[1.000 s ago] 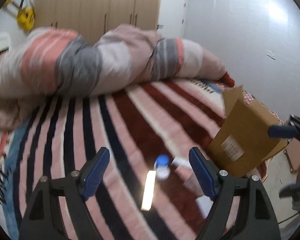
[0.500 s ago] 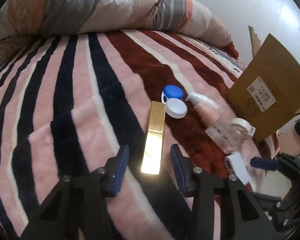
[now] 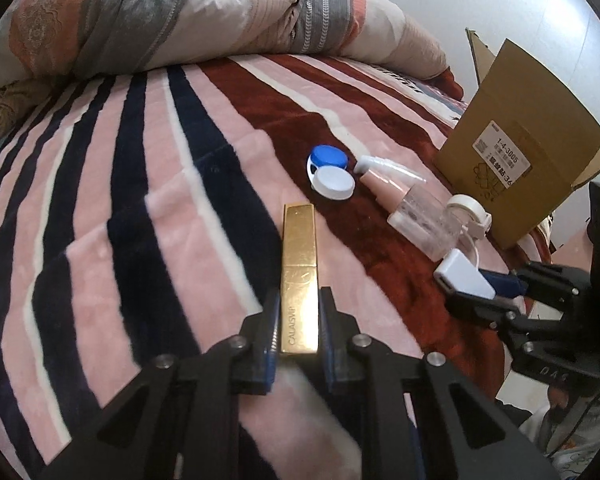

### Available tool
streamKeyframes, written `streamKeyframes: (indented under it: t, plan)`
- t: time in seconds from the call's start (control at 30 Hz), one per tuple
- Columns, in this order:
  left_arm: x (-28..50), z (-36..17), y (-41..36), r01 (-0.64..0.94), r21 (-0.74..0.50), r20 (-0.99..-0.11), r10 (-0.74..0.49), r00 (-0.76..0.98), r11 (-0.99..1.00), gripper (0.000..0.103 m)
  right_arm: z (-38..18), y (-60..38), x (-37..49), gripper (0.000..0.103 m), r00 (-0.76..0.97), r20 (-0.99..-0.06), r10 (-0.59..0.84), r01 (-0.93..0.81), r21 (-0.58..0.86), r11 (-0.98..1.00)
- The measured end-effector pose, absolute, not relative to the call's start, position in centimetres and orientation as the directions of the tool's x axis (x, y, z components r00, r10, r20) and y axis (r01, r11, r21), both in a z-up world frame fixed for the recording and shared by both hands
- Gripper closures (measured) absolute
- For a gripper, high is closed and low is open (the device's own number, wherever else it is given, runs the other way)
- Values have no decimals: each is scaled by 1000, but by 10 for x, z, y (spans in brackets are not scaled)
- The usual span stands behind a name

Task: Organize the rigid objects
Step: 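Grasp the gold lipstick tube with the left gripper while the right grasps the white USB adapter, then carry both items into the box and open both grippers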

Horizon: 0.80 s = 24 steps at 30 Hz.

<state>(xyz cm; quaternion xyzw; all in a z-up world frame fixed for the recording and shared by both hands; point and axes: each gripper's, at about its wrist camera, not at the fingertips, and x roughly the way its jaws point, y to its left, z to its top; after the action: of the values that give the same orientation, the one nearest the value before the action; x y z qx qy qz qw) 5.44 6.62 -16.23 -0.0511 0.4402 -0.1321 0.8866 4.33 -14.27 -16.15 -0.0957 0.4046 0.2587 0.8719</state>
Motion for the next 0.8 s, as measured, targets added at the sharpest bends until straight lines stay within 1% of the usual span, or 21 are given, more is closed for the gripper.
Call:
streamKeyframes:
  t: [0.07, 0.33, 0.43, 0.53, 0.67, 0.8]
  plan:
    - [56, -164, 65, 181, -208, -766, -275, 581, 961, 88, -159, -144, 41, 78, 531, -754, 386, -545, 45, 837]
    - [77, -169, 59, 139, -212, -761, -253, 597, 967, 87, -139, -140, 22, 78, 463, -718, 520, -670, 100, 735]
    - [76, -167, 57, 145, -192, -764, -241, 599, 971, 88, -127, -137, 15, 78, 459, -698, 550, -699, 98, 708]
    - [72, -162, 59, 135, -199, -761, -240, 603, 971, 88, -113, -137, 11, 78, 468, -671, 575, -720, 88, 689]
    - [62, -146, 59, 122, -171, -749, -210, 628, 978, 88, -89, -141, 11, 78, 497, -626, 601, -743, 52, 668]
    - [49, -111, 54, 125, -144, -713, -191, 675, 982, 88, -56, -153, 11, 78, 522, -568, 637, -759, 32, 650]
